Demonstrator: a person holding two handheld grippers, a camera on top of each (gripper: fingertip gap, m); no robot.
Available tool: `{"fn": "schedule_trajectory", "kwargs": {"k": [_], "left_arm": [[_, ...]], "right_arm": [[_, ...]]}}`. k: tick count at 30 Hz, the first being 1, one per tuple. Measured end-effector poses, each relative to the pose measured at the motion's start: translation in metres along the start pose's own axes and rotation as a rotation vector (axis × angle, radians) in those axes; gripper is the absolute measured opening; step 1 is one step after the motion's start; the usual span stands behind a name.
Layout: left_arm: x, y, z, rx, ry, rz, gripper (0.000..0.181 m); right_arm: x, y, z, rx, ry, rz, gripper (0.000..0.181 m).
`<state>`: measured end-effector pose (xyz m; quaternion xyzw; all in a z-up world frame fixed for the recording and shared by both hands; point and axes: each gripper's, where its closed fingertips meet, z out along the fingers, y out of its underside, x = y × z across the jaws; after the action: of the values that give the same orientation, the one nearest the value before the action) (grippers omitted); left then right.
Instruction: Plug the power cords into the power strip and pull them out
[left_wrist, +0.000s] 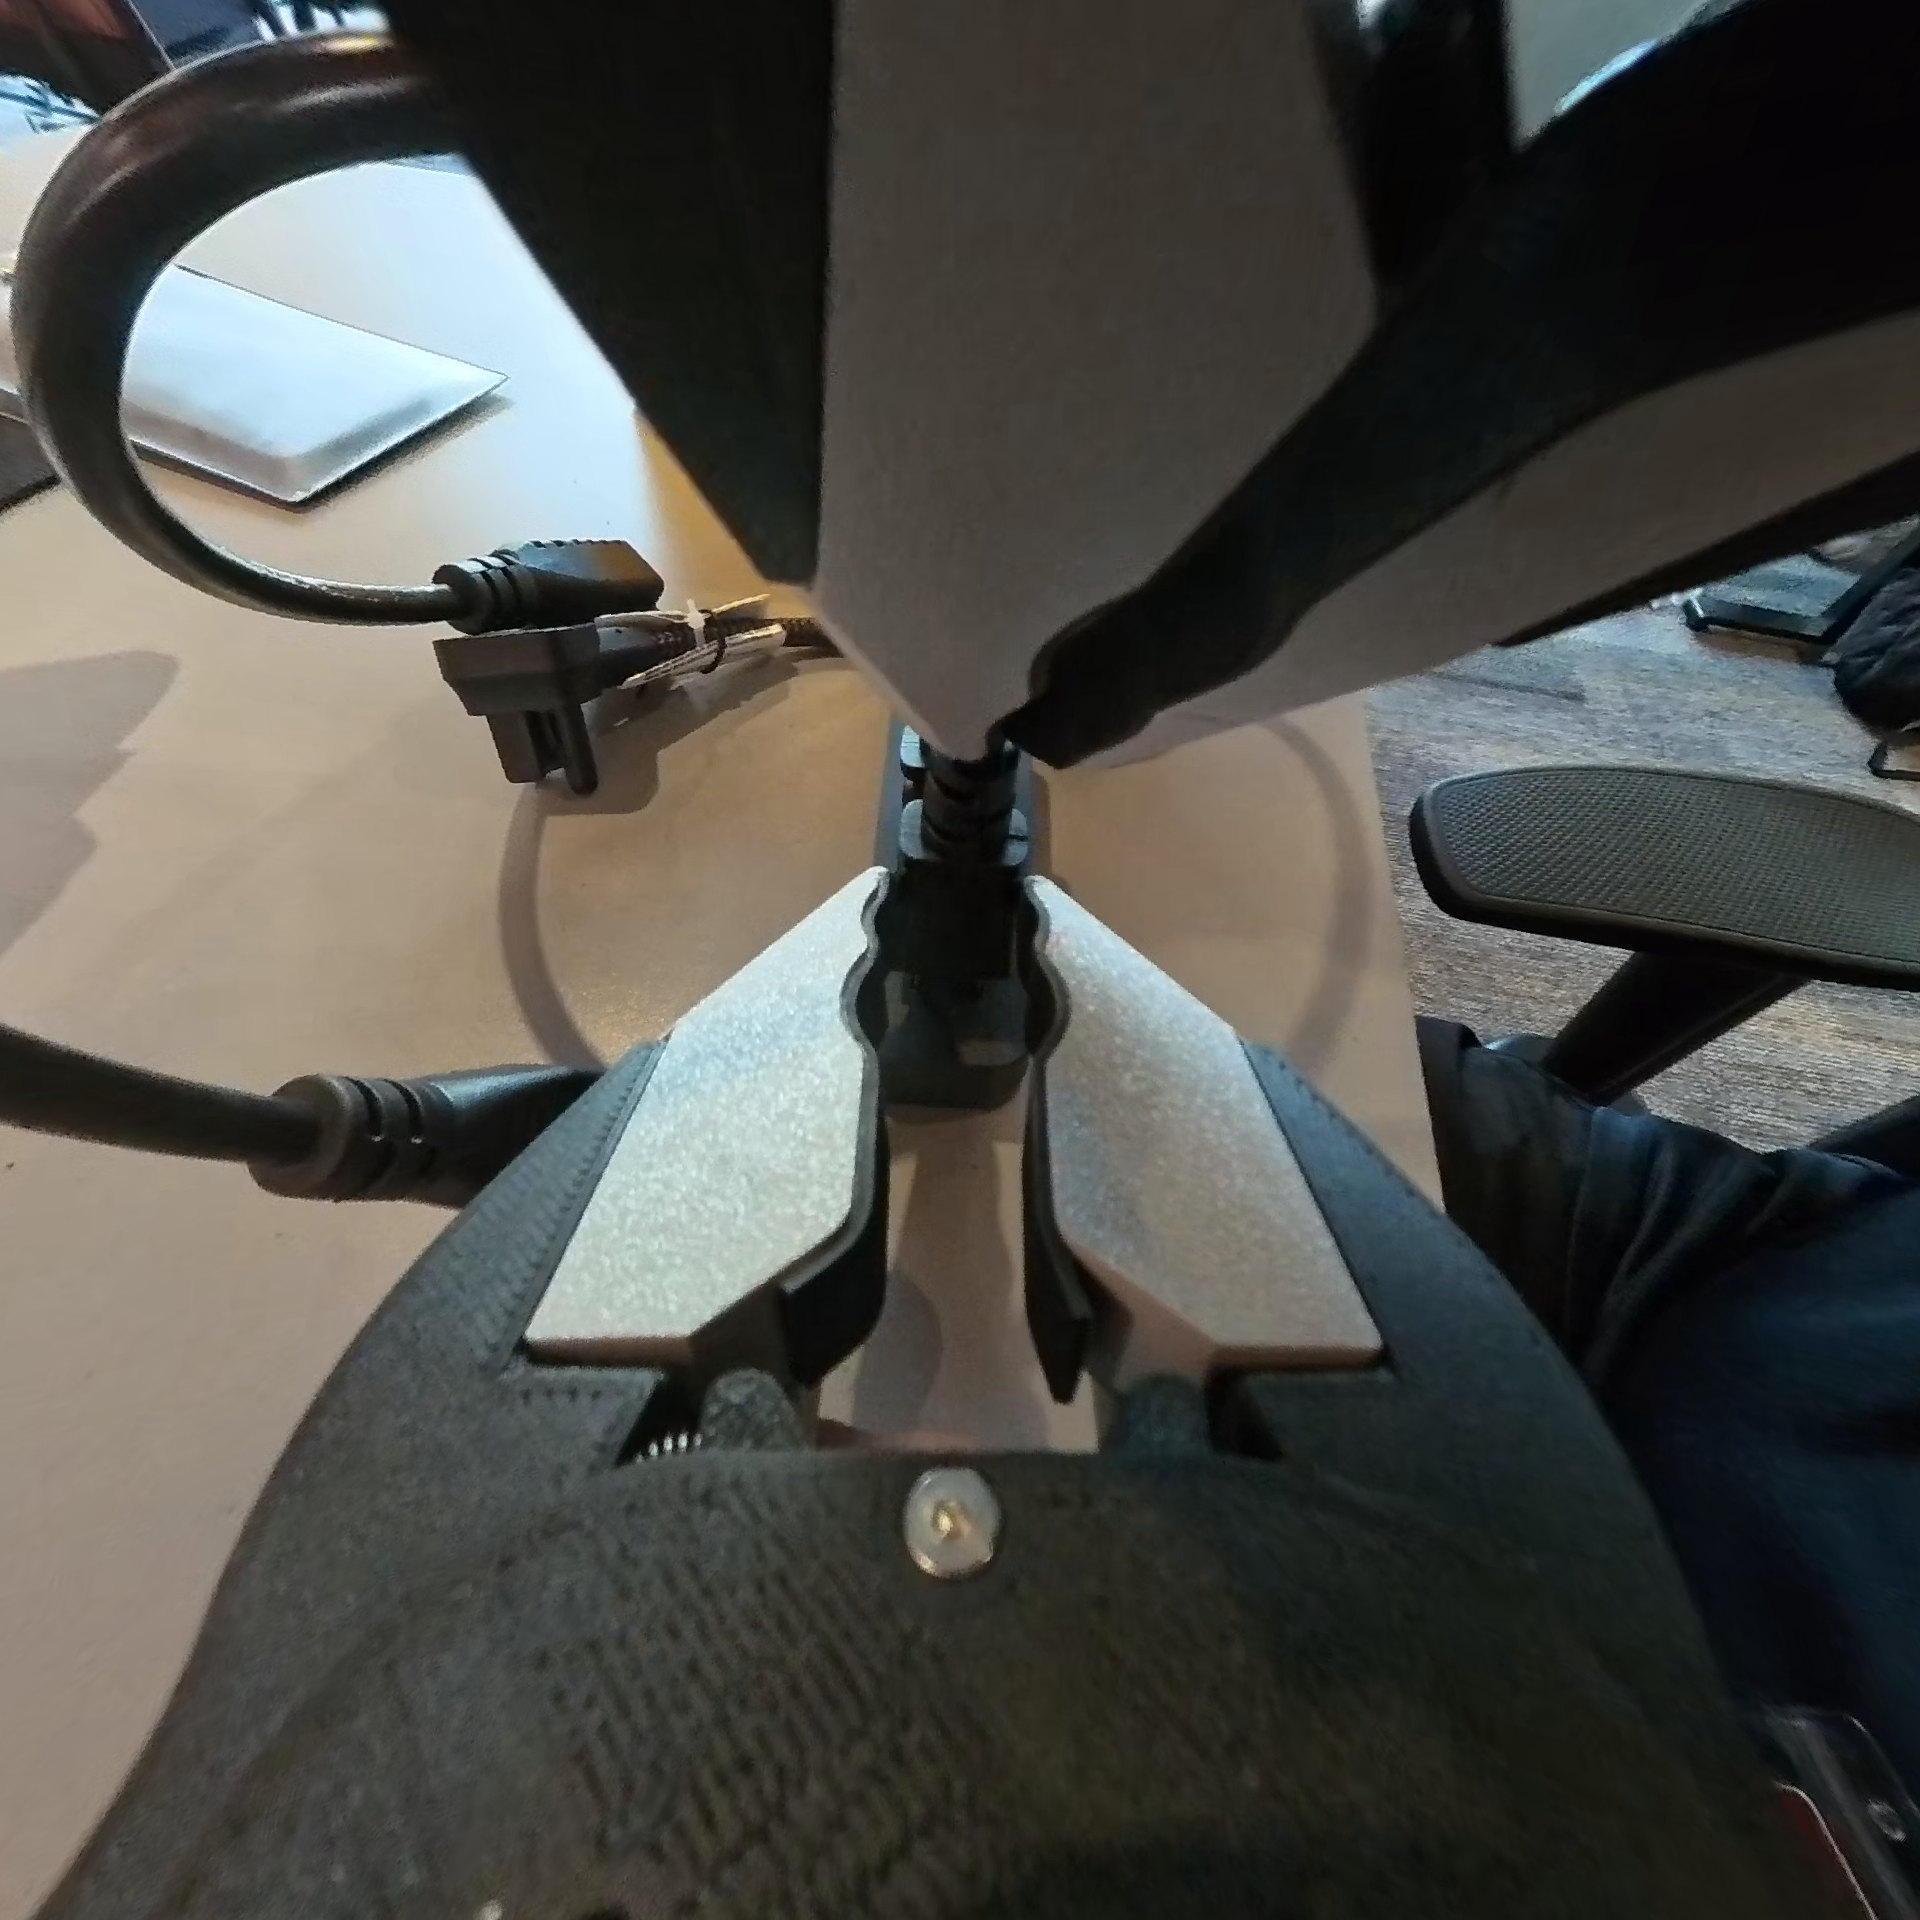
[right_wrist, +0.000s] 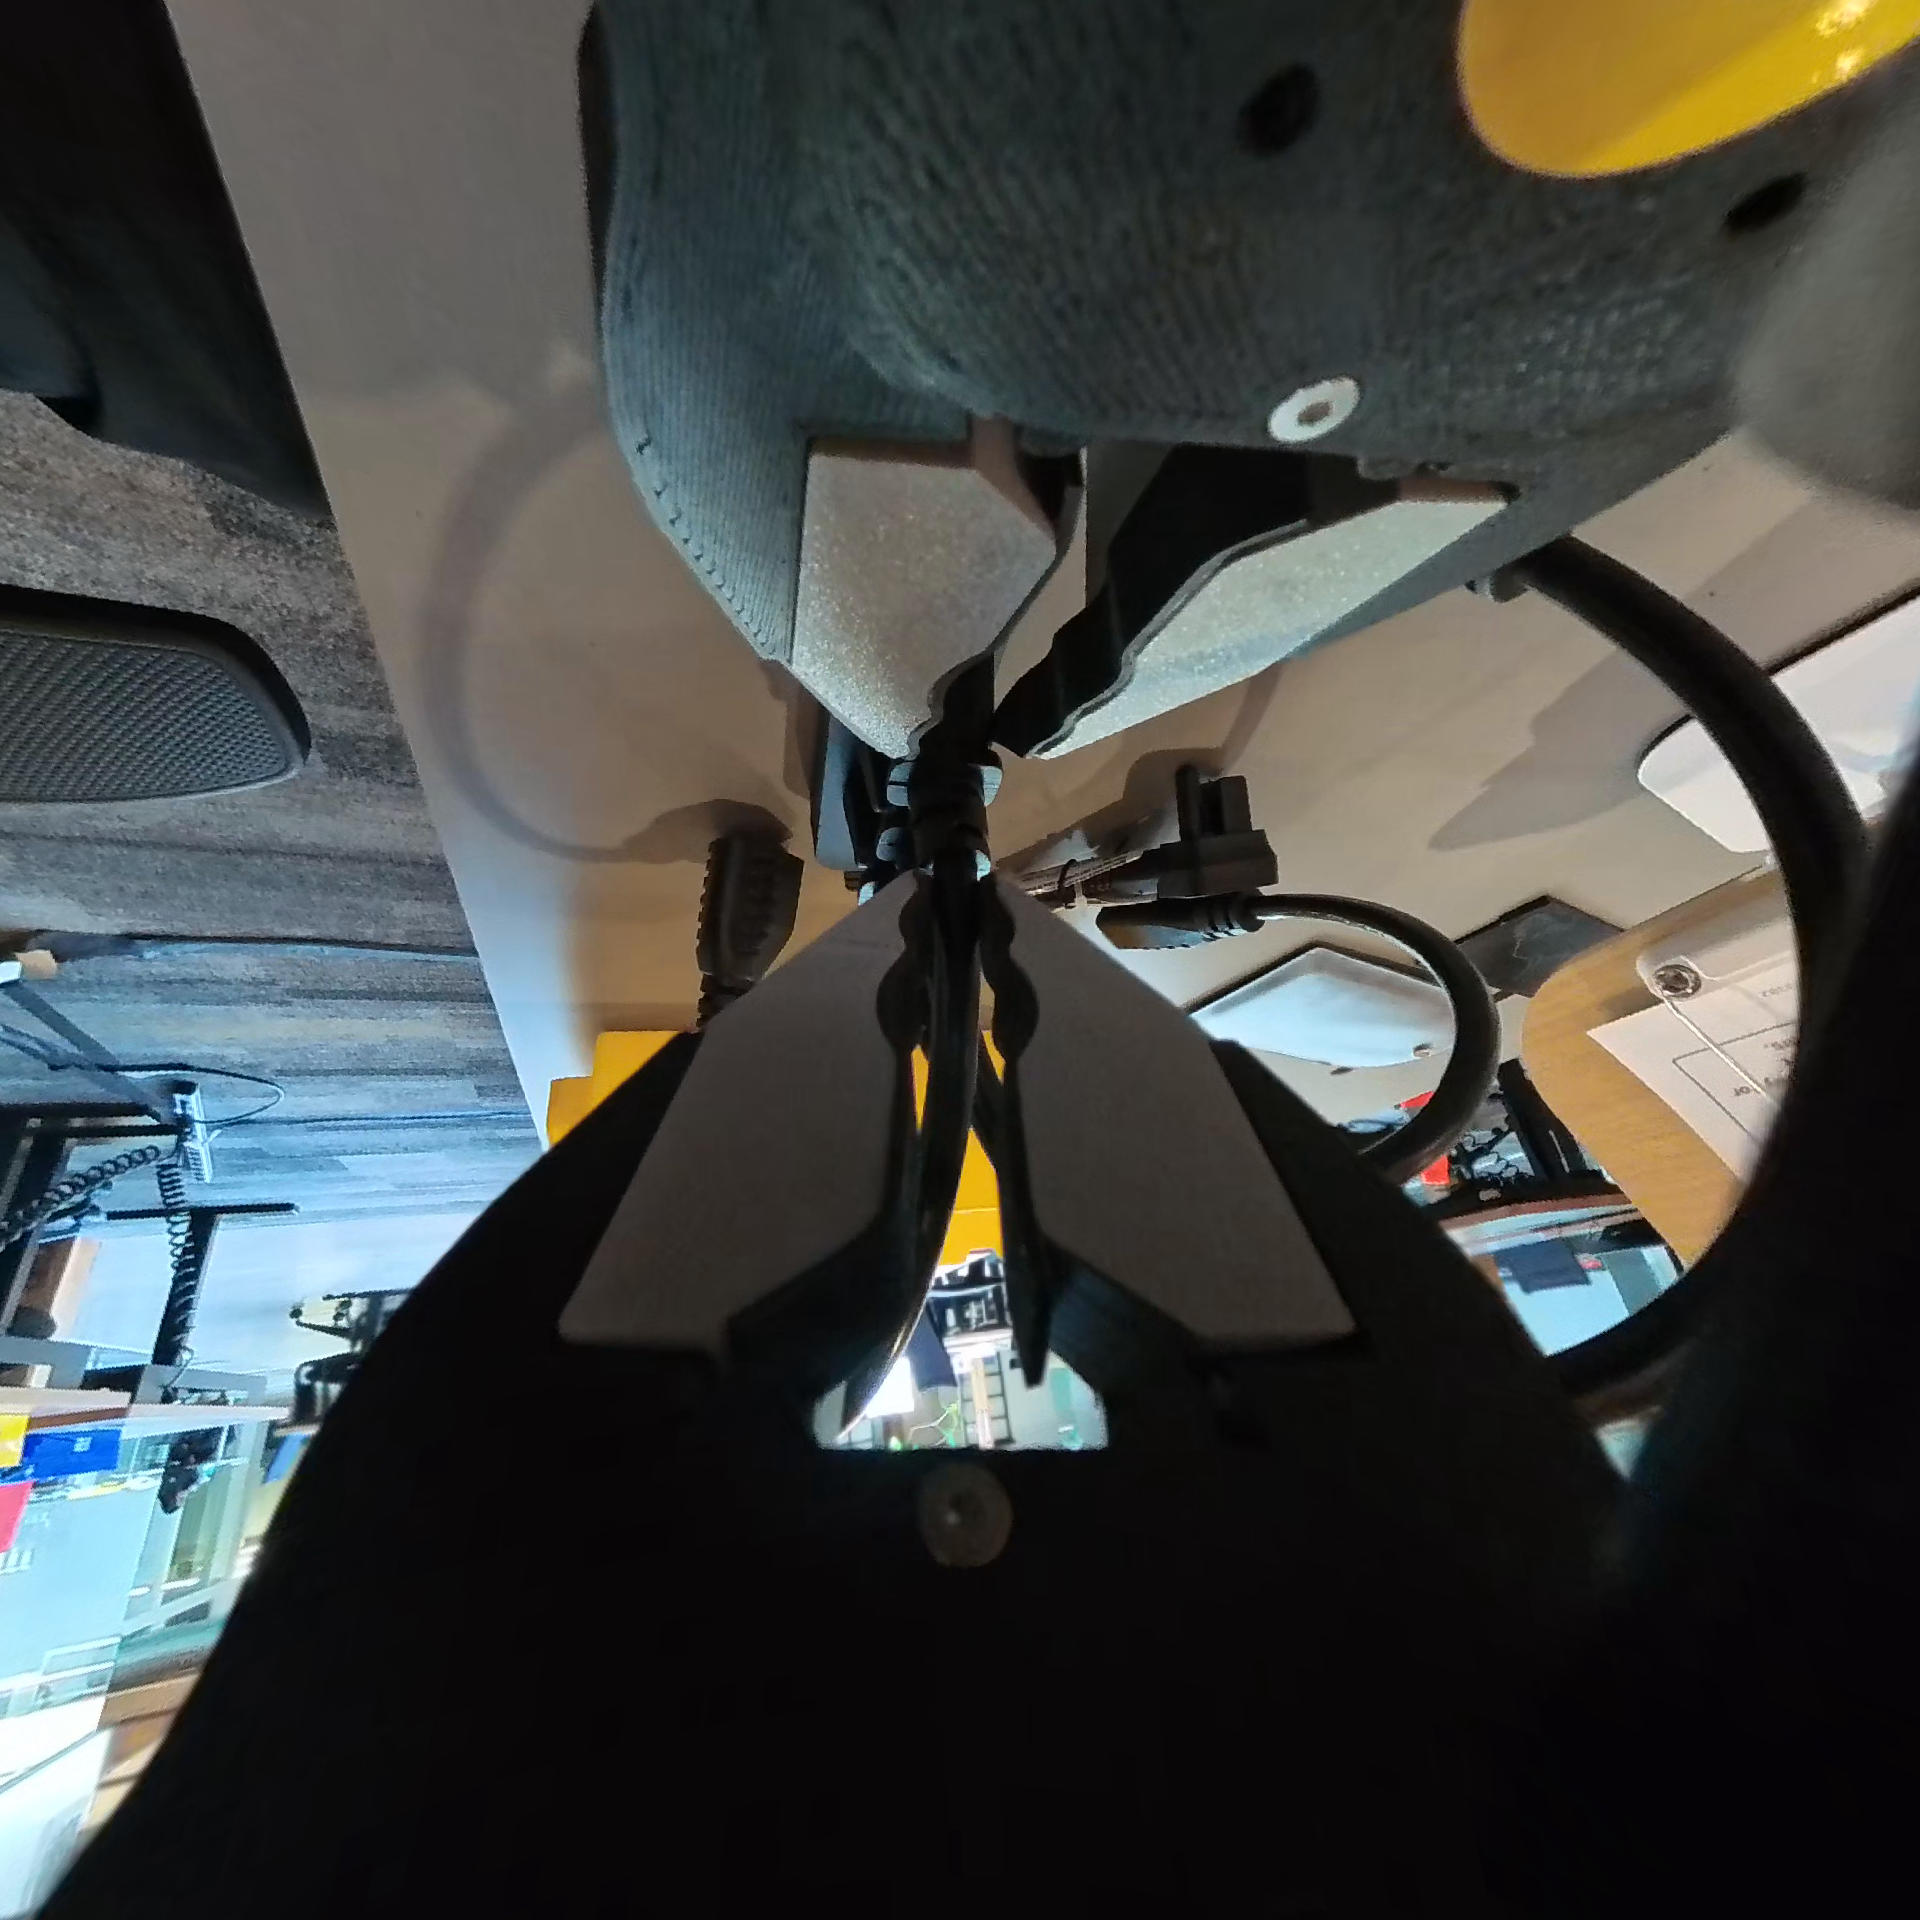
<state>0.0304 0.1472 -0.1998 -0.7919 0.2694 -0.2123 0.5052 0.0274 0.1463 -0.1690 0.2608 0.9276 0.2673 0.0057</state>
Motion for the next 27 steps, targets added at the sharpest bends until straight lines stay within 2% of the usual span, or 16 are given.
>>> {"fn": "schedule_trajectory", "kwargs": {"k": [9, 16, 27], "left_arm": [[0.0001, 0.0001, -0.0002, 0.000, 0.009, -0.008, 0.021], [-0.0004, -0.0001, -0.0003, 0.003, 0.007, -0.008, 0.021], [-0.0007, 0.0007, 0.0007, -0.005, 0.010, -0.013, 0.021]], "right_arm": [[-0.0010, -0.0015, -0.0006, 0.049, -0.031, 0.009, 0.006], [-0.0006, -0.0016, -0.0004, 0.155, -0.052, 0.066, 0.006], [-0.0010, -0.0018, 0.0029, 0.113, -0.050, 0.016, 0.005]]}}
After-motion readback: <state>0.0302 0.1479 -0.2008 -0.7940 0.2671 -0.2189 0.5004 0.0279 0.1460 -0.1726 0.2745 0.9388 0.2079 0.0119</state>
